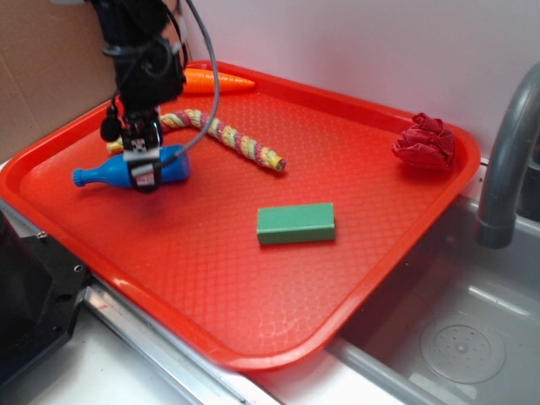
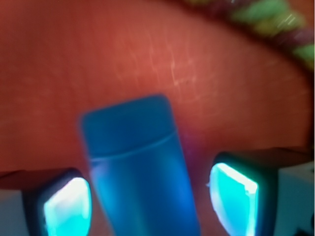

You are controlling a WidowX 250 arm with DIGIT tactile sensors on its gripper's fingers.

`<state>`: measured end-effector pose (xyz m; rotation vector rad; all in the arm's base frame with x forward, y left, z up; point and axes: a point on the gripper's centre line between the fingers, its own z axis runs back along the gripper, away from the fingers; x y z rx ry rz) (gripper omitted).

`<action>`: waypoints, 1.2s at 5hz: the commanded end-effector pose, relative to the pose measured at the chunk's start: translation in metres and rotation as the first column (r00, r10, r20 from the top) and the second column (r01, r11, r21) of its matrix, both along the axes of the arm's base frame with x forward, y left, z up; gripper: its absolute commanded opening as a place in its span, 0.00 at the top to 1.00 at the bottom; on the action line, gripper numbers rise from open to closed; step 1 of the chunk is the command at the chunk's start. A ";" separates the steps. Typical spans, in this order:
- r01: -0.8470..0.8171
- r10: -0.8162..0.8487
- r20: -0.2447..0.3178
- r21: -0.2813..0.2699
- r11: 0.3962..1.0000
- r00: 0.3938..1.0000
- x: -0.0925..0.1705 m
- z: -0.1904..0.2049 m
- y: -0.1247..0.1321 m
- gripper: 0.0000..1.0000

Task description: Grab the blue bottle.

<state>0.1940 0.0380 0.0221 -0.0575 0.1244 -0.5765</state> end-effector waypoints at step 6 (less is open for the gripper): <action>-0.667 0.659 0.133 0.024 0.744 0.740 -0.028 0.223 -0.031 1.00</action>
